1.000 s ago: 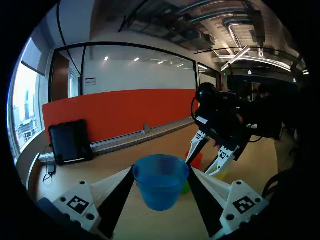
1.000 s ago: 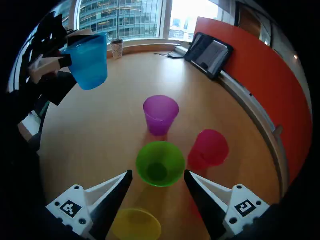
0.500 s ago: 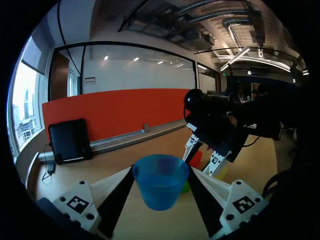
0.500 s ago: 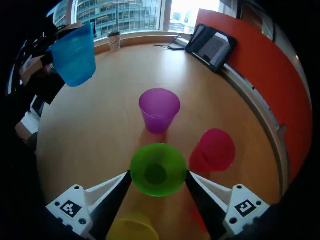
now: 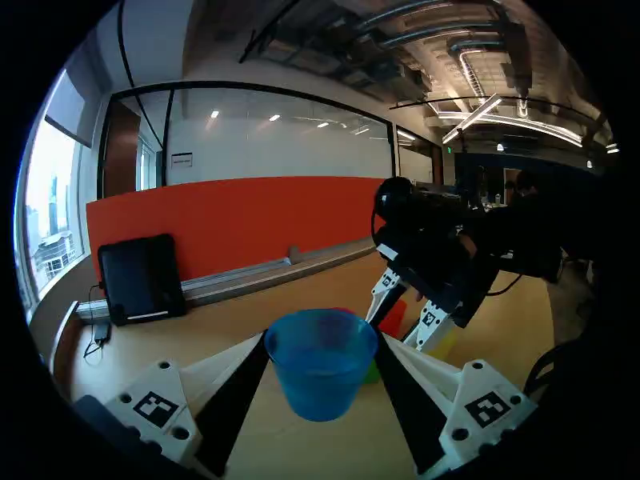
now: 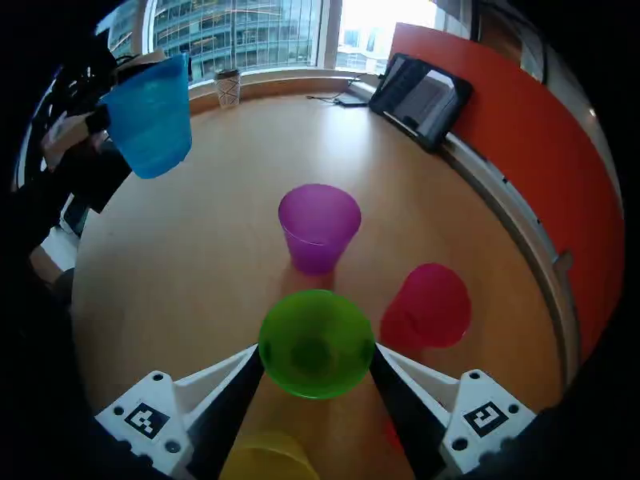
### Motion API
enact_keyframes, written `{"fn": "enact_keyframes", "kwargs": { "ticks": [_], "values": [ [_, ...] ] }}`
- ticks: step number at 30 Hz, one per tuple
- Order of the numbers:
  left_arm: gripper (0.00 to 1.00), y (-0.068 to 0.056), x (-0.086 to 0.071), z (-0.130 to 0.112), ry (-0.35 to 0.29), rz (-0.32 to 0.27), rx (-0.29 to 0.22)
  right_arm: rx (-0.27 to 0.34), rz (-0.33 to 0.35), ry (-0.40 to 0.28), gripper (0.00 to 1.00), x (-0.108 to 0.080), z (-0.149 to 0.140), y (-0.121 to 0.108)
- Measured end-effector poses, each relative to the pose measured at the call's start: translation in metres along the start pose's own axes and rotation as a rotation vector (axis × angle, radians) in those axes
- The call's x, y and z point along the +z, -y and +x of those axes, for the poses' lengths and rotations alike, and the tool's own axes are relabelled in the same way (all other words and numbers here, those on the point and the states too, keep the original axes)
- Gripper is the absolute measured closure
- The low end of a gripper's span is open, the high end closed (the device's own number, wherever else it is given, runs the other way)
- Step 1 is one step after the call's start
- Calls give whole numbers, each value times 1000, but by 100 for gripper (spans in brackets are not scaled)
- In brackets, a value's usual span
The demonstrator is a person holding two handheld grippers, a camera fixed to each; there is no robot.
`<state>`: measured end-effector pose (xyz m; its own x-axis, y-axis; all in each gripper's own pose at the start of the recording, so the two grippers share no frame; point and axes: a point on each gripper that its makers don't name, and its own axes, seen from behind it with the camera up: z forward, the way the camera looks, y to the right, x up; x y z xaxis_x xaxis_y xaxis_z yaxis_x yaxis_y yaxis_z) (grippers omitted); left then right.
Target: Pour water
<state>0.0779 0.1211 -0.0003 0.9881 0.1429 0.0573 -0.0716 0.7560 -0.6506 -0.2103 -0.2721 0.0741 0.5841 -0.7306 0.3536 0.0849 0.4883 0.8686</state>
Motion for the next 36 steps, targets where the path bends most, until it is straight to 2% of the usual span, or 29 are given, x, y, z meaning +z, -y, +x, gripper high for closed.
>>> {"fn": "enact_keyframes", "kwargs": {
  "ticks": [8,17,24,36],
  "values": [
    [11,1,1,2,0,5,2,51,-18,-93,8,-26,13,0],
    [11,-5,4,7,4,5,13,86,-53,-205,8,-65,21,0],
    [11,-9,8,9,3,4,9,110,-78,-324,7,-98,34,3],
    [11,-18,15,18,-5,5,7,93,-135,-517,7,-150,55,13]
  ]
}}
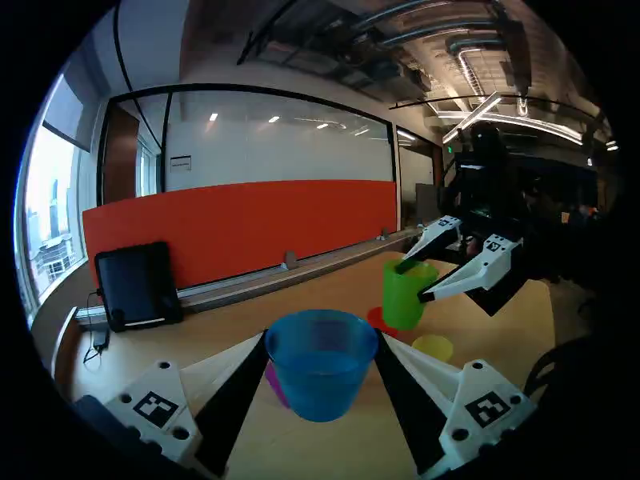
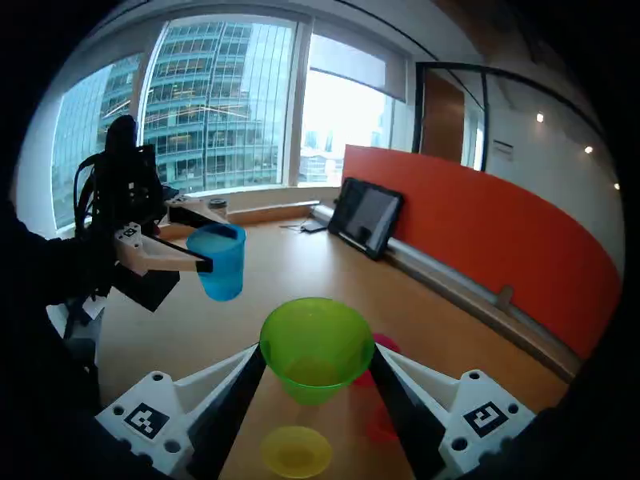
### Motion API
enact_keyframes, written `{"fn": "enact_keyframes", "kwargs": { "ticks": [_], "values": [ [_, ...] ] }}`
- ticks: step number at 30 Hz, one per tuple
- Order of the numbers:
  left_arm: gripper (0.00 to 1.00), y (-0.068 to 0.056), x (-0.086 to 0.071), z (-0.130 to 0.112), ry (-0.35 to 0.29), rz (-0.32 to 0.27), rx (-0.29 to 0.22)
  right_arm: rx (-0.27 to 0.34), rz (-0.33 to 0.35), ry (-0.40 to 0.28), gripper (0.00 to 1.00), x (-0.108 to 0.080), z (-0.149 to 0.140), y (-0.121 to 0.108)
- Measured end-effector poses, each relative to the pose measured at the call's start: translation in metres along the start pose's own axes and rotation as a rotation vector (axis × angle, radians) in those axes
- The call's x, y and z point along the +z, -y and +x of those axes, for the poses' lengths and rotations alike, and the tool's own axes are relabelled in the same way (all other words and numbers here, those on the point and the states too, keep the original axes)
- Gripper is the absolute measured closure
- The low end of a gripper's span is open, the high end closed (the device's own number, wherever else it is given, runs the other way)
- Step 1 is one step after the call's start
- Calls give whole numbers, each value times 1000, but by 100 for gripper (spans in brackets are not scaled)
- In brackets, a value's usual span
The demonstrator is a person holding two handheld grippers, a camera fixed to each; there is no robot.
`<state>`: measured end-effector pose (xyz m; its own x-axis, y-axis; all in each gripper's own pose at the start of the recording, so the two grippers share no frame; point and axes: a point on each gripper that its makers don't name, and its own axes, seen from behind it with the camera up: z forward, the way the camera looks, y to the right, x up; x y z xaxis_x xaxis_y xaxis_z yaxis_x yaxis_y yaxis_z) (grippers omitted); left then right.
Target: Pour water
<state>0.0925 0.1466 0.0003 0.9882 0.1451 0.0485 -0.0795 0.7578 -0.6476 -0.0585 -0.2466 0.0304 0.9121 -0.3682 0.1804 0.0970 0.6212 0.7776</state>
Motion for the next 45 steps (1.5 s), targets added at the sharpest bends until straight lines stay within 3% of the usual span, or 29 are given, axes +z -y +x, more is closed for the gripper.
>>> {"fn": "enact_keyframes", "kwargs": {
  "ticks": [12,21,32,45],
  "values": [
    [11,-10,9,10,-17,-16,-8,-38,-56,-170,7,-26,36,6],
    [11,-18,14,24,-47,-41,-10,-15,-76,-283,7,-41,63,15],
    [11,-23,20,39,-74,-51,23,1,-77,-319,8,-49,68,18],
    [11,-25,26,68,-116,-44,143,-17,-48,-322,8,-46,58,26]
  ]
}}
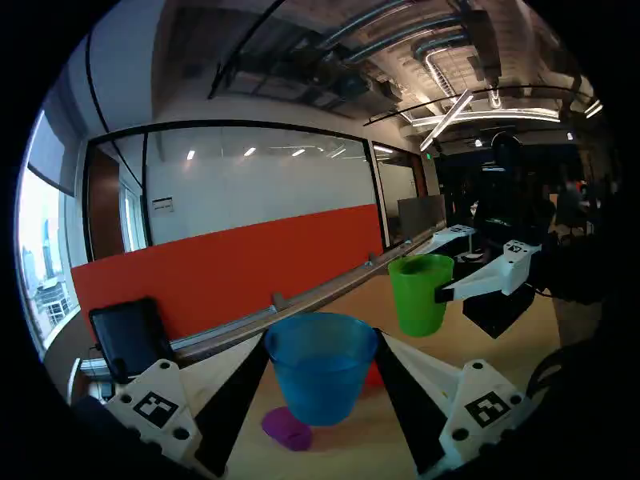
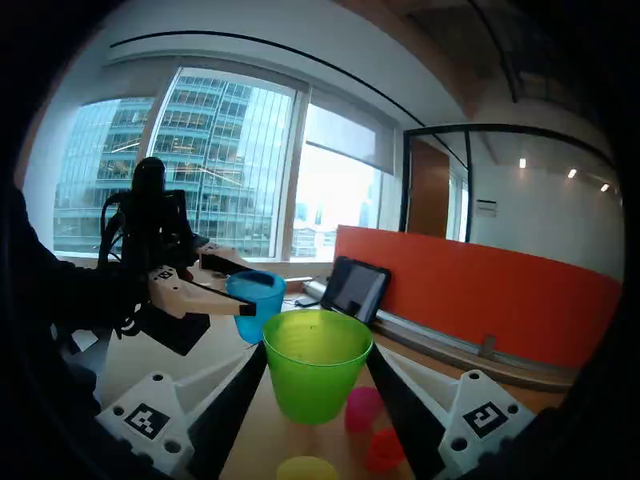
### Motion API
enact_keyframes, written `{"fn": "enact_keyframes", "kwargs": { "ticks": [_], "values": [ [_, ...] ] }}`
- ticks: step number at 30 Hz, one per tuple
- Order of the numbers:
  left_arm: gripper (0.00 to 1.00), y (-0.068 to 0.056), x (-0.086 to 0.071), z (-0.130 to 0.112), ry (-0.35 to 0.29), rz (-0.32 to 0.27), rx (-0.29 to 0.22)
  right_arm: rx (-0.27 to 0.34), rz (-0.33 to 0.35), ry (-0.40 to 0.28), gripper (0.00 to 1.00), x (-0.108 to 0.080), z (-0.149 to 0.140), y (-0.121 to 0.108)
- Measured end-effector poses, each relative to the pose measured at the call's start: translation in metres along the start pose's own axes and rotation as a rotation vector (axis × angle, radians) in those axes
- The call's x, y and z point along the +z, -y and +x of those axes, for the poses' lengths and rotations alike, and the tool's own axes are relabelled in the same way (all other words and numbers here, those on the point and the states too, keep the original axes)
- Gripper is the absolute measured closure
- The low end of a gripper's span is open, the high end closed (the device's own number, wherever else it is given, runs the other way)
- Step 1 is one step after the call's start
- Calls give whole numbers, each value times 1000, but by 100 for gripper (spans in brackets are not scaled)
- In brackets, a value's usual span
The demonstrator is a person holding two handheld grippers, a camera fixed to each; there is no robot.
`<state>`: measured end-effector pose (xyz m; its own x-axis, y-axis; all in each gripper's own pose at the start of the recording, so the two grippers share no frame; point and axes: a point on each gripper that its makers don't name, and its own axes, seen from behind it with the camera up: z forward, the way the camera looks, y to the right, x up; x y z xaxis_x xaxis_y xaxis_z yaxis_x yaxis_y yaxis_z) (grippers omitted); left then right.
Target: Pour water
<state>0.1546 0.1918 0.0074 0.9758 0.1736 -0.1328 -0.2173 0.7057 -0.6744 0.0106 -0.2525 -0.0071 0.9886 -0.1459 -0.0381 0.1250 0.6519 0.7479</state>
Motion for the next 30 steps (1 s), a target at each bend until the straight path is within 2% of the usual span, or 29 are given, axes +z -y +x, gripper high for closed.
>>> {"fn": "enact_keyframes", "kwargs": {
  "ticks": [6,15,24,30],
  "values": [
    [11,3,3,18,-17,13,80,-3,8,-7,9,0,-1,5],
    [11,2,7,42,-46,14,169,-5,23,-9,9,-1,-6,10],
    [11,0,12,56,-59,27,303,-11,39,1,9,2,-12,15],
    [11,-2,16,64,-67,38,364,-15,52,10,9,6,-18,21]
  ]
}}
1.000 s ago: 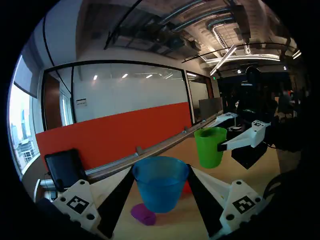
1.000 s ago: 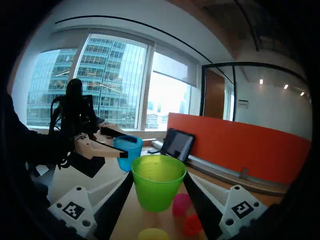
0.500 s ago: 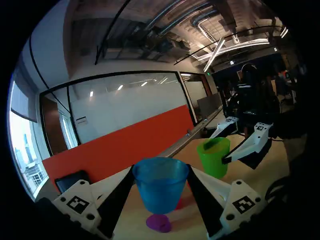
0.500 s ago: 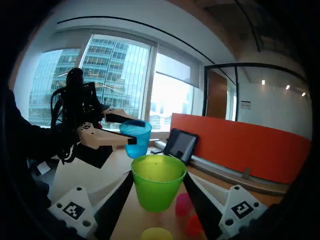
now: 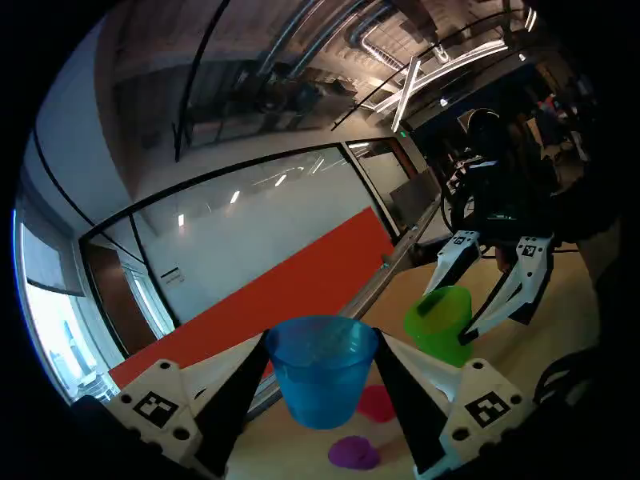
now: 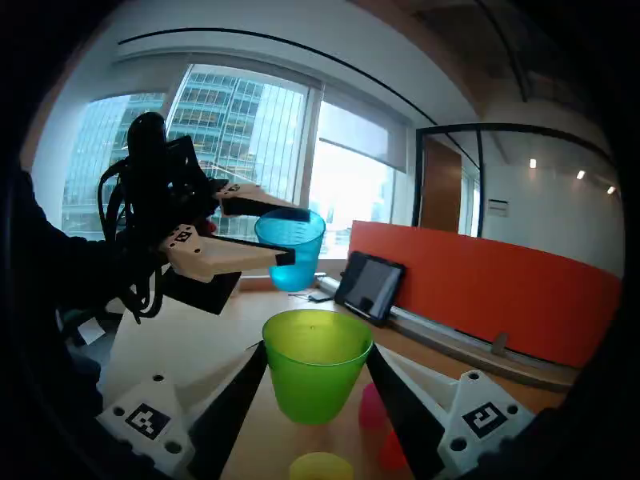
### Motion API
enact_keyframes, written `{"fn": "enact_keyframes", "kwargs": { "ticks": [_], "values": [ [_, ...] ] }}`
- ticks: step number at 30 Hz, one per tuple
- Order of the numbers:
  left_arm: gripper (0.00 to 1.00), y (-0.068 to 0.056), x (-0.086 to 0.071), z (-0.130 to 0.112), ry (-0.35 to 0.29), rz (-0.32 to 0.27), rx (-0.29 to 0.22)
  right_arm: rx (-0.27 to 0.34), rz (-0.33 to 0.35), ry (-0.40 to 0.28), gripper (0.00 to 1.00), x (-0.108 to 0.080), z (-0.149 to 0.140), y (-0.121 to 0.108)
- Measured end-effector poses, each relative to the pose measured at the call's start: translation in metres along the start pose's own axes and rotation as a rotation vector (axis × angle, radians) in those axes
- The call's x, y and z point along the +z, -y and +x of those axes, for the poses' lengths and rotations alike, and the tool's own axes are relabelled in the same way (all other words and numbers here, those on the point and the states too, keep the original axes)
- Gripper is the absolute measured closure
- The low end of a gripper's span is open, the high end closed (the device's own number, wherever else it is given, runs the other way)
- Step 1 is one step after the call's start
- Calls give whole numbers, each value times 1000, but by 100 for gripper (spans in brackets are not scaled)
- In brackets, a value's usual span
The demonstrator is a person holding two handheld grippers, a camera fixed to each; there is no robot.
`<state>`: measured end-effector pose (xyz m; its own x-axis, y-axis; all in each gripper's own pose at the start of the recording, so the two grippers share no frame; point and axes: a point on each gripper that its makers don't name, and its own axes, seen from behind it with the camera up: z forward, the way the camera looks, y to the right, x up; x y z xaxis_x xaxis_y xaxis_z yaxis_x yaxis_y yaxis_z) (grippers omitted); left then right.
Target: Pour water
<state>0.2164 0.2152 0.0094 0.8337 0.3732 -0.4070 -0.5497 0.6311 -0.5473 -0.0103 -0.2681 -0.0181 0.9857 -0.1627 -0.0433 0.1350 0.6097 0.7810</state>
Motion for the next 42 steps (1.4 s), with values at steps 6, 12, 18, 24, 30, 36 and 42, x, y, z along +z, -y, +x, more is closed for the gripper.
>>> {"fn": "enact_keyframes", "kwargs": {
  "ticks": [6,12,18,24,30,36,42],
  "values": [
    [11,2,3,9,-3,8,72,-4,12,3,9,4,-4,5],
    [11,1,4,21,-14,13,147,0,25,6,9,7,-8,9],
    [11,0,4,35,-28,20,218,1,41,6,9,10,-11,16],
    [11,0,6,42,-29,25,294,1,57,7,9,13,-14,22],
    [11,0,9,49,-35,33,363,1,66,9,9,15,-17,25],
    [11,1,12,55,-39,39,417,3,74,10,9,17,-17,28],
    [11,1,13,62,-45,39,467,6,78,8,9,18,-17,28]
  ]
}}
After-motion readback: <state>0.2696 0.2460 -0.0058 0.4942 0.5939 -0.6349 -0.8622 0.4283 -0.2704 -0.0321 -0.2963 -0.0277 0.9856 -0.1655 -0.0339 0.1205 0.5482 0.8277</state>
